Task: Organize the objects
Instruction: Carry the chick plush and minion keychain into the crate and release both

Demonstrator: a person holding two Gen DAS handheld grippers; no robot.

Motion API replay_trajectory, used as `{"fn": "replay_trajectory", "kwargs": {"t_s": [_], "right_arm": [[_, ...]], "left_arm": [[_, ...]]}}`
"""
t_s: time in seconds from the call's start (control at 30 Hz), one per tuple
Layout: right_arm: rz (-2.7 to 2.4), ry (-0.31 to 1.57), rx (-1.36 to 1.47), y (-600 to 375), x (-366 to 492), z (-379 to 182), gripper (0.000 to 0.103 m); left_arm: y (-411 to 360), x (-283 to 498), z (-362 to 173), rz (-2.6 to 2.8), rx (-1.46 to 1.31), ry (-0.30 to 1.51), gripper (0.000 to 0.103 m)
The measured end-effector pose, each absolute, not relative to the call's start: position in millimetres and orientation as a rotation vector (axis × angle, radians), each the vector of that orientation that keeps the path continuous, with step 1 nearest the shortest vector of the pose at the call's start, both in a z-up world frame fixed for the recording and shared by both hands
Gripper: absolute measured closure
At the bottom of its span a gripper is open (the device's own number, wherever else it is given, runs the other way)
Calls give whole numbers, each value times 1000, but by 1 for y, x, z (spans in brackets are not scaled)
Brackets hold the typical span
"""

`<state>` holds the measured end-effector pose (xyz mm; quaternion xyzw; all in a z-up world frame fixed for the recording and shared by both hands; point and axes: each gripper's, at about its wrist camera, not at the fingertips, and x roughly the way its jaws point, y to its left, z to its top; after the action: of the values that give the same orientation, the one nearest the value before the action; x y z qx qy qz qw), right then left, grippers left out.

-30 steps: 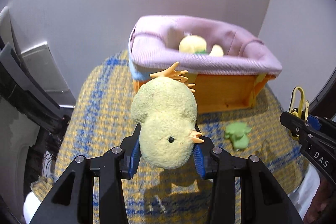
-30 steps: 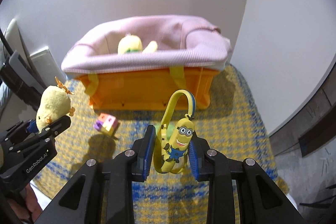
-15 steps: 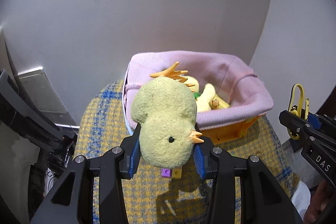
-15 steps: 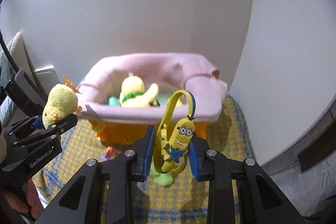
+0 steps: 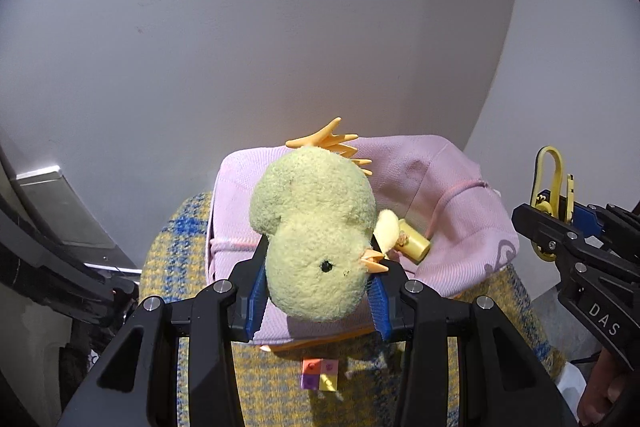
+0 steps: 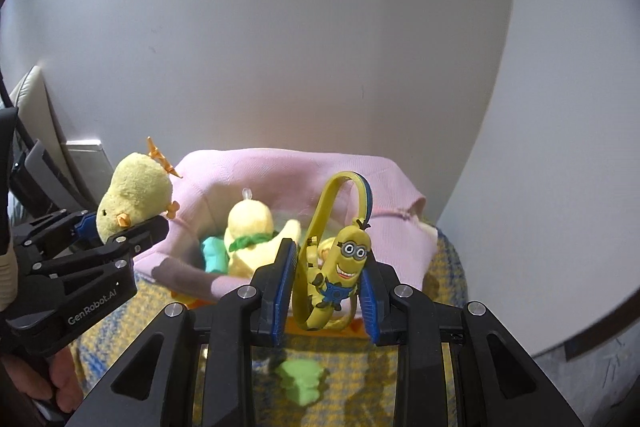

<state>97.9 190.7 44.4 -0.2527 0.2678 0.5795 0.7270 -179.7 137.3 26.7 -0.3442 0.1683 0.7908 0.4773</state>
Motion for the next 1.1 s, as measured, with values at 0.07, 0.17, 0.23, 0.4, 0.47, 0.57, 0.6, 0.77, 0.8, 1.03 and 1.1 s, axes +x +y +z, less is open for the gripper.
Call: {"fn": "replay_trajectory", "kwargs": {"t_s": [0.07, 0.17, 0.23, 0.4, 0.47, 0.57, 0.6, 0.77, 0.8, 1.03, 1.1], "right_arm": [[1274, 601, -562, 199, 103, 43, 73], [1274, 618, -570, 211, 108, 40, 73], [1276, 621, -578, 218, 110, 38, 73], [1285, 625, -591, 235, 113, 33, 73], [1286, 629, -597, 240, 115, 31, 72], [1291, 646, -603, 246, 118, 27, 72], [1291, 650, -604, 247, 119, 25, 72], [1279, 654, -617, 250, 123, 22, 69], [1276, 655, -620, 250, 123, 22, 67], [1246, 636, -588, 237, 128, 34, 31], [1246, 640, -583, 235, 128, 36, 31]], "left_arm": [[146, -184, 24, 1920, -849, 415, 61], [156, -189, 20, 1906, -863, 427, 61], [162, -193, 16, 1898, -873, 433, 61], [173, -200, 8, 1882, -892, 447, 61], [177, -202, 5, 1874, -897, 454, 61], [180, -203, 2, 1866, -902, 461, 60], [180, -204, 1, 1863, -904, 462, 60], [183, -201, -2, 1846, -890, 488, 54], [184, -201, 0, 1847, -884, 490, 41], [177, -198, 13, 1852, -841, 487, 13], [173, -199, 16, 1857, -846, 479, 12]]}}
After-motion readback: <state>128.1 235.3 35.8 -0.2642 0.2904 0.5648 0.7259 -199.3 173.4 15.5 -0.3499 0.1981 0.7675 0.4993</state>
